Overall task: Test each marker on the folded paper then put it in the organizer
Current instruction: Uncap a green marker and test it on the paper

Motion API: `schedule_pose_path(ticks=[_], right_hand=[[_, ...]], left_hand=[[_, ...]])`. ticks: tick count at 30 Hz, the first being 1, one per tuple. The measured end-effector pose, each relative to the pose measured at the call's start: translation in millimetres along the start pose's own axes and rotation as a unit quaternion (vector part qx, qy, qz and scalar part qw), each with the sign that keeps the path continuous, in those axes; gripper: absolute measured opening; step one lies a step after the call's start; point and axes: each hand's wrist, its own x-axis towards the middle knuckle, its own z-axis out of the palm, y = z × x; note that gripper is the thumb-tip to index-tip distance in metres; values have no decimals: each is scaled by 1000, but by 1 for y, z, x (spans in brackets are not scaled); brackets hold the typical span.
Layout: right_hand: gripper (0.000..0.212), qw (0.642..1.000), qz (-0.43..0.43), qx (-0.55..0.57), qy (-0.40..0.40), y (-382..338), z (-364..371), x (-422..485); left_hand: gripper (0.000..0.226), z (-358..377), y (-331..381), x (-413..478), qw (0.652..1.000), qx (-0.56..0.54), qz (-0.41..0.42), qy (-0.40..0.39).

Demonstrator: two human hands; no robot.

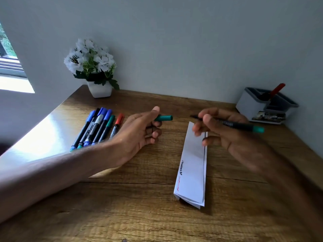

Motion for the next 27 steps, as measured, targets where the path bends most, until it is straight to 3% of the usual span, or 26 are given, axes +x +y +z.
schedule_pose_path(ticks=[3,6,16,22,24,25,27], right_hand=[[29,997,11,-75,-20,9,15,-1],[12,991,20,-135,-16,14,19,-3],[13,988,27,-151,14,10,20,-9],[14,985,-17,-166,32,11,17,-11],[12,981,-41,-184,49,11,16,-11],[12,979,-49,-189,52,10,15,-11],[14,975,-62,-210,41,10,14,-11]], left_hand=[[26,1,0,-1,1000,-2,-2,-10],[31,0,1,0,1000,-29,-3,-9],[19,4,0,0,994,-71,5,-79],[23,1,3,-5,983,51,122,-124],[27,0,4,-7,958,165,208,-105],[29,0,5,-8,926,262,258,-89],[32,0,6,-10,815,458,348,-79]])
